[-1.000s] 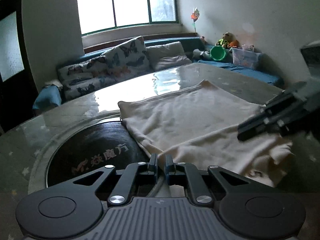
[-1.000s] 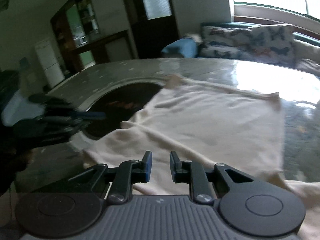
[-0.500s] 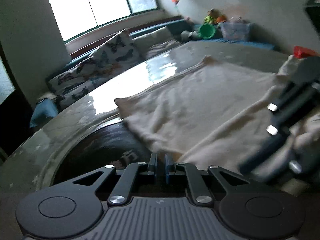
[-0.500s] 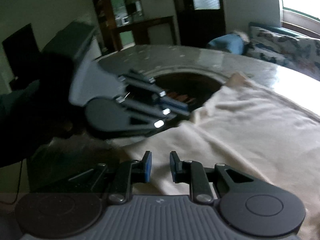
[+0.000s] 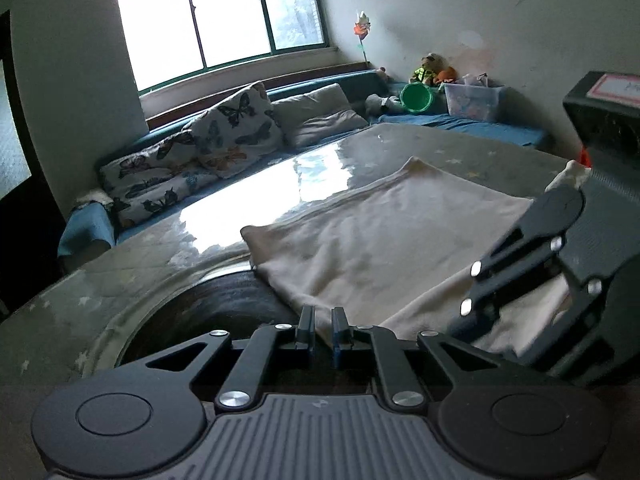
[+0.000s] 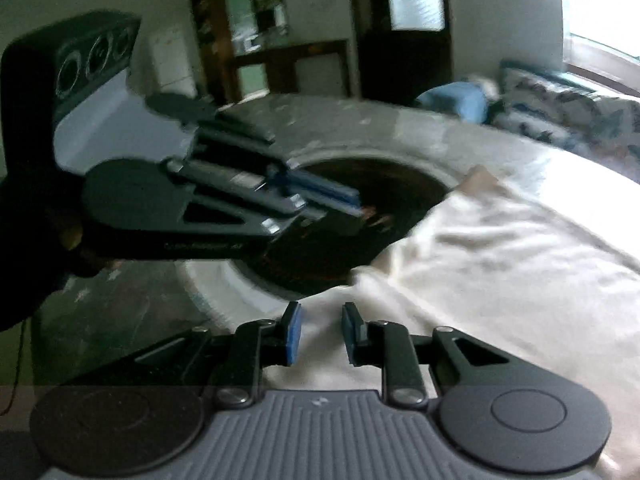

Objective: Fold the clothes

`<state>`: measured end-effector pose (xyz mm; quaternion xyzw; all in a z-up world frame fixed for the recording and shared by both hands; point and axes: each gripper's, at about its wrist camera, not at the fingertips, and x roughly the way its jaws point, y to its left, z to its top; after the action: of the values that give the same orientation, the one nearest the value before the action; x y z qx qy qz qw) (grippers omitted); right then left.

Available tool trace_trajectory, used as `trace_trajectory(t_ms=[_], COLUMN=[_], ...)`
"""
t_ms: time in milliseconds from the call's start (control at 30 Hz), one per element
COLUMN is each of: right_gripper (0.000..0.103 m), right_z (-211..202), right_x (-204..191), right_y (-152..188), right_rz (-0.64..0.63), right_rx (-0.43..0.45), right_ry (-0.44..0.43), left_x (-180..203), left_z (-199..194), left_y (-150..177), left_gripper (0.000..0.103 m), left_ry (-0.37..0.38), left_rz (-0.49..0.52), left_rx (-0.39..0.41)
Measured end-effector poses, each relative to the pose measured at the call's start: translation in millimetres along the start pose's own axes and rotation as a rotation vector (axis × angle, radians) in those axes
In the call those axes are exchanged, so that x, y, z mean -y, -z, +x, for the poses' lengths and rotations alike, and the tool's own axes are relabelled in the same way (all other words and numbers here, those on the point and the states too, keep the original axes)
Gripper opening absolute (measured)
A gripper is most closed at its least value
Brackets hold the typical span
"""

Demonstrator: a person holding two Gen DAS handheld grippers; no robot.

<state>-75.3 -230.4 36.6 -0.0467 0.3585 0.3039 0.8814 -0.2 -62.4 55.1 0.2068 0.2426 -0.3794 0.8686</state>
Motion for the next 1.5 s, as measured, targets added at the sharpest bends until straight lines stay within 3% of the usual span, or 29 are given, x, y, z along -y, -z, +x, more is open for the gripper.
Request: trace_trajectory(t_ms=[100,300,400,500,633,767,833,867,933,1000,1167,1333,1500], right_gripper=[0.028,0.028,0.028,0.028,0.028,0.028,0.022,0.013,0.011,0.006,0.005,0.008,0.009], right_z=[-2.1,-17.6,-15.3,-8.0,10.2,32.3,36.9,37.8,37.5,36.6,40.8,35.9,10.9], right_x=[-6.5,15.2,30.5,35.9,32.4,31.6,32.2,32.6,35.6,41.4,51.7,65.7,67.5], right_y=[-0.6,-9.7,-15.4,-23.6,-34.5,-39.1,-38.6,-38.4,-37.8,-37.0,-35.9,-38.6,-36.8], right_rz=[-0.033,0.044,0.086,0.079,0.042,0.017,0.021,0.024,0.047,0.092,0.188,0.274,0.247], right_rx=[0.007,0.065,0.045,0.023,-0.007,-0.072,-0.081,-0.082,-0.079,-0.065,-0.040,0.007,0.031], right_ry=[-0.016,0.023,0.057,0.034,0.026,0.030,0.028,0.030,0.030,0.022,-0.003,-0.023,0.002], left_x=[-3.2,-3.8,0.4,14.0,26.6,35.3,34.5,34.2,36.6,39.4,45.9,36.9,32.1], left_z=[-2.0,-17.5,-27.1,-37.9,-48.2,-44.5,-43.5,-43.6,-44.1,-45.8,-51.0,-54.3,-64.7], left_y=[4.8,24.0,36.0,42.1,43.8,48.9,50.9,51.6,52.6,52.5,56.9,58.0,55.4], left_gripper=[0.011,0.011,0.014,0.023,0.028,0.027,0.025,0.024,0.009,0.006,0.005,0.007,0.009], left_ry=[0.004,0.059,0.092,0.107,0.134,0.099,0.100,0.103,0.096,0.086,0.072,0.079,0.088], left_rz=[-0.022,-0.133,-0.191,-0.190,-0.201,-0.192,-0.213,-0.223,-0.217,-0.213,-0.204,-0.256,-0.236], left_rx=[-0.020,-0.042,-0.052,-0.043,-0.029,-0.059,-0.058,-0.056,-0.048,-0.046,-0.044,-0.059,-0.056])
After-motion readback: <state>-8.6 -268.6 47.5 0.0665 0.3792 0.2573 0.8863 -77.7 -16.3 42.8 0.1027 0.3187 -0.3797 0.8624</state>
